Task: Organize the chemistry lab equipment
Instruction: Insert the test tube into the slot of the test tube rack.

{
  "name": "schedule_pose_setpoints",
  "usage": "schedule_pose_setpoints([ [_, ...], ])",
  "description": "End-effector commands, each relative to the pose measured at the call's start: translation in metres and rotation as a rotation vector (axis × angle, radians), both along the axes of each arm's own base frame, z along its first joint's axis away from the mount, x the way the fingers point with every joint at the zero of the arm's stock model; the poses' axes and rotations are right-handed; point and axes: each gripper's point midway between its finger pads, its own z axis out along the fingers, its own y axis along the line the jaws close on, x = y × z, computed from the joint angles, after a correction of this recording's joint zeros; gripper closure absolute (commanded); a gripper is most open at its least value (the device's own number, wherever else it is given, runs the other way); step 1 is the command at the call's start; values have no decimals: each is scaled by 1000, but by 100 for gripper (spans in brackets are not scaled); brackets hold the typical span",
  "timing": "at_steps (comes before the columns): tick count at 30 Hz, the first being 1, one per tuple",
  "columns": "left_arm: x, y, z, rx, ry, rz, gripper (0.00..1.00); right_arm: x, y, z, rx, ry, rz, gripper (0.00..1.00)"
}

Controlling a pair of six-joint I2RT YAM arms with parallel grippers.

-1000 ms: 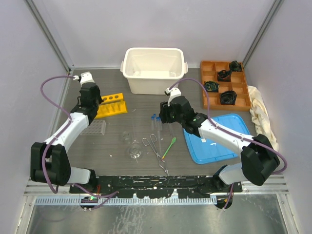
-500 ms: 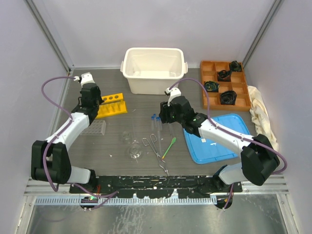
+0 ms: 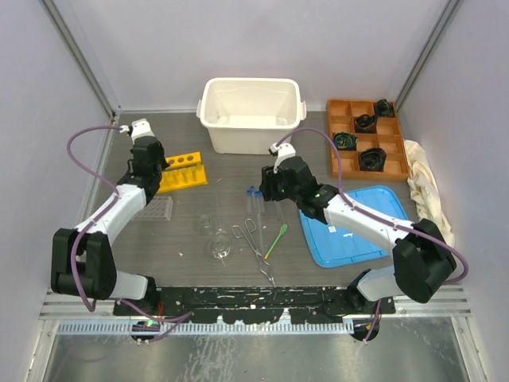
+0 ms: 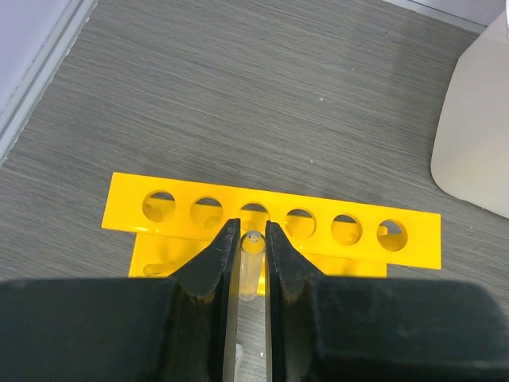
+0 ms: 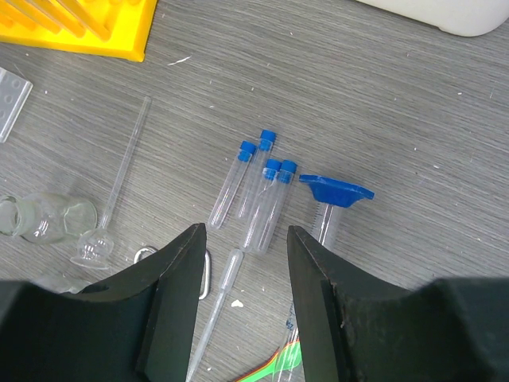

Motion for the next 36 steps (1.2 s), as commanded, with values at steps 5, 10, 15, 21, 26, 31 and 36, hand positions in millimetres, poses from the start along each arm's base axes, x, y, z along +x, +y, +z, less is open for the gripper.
schedule_pose_setpoints([
  [5,0,4,36,0,-88,16,100,13,12,26,66,-59,6,49],
  [10,3,3,25,-8,-82,17,100,12,12,24,64,-58,5,49],
  [15,5,3,15,-5,-81,17,100,13,9,23,55,-57,-5,49],
  [21,7,3,9,2,-84,11,100,14,8,22,54,-57,-6,49],
  [26,6,6,2,13,-94,21,100,15,8,22,55,-55,-7,49],
  [31,5,5,-3,12,-94,18,100,15,7,21,54,-54,-7,49],
  [36,4,1,-7,-7,-95,7,89,16,7,19,51,-50,-9,49],
])
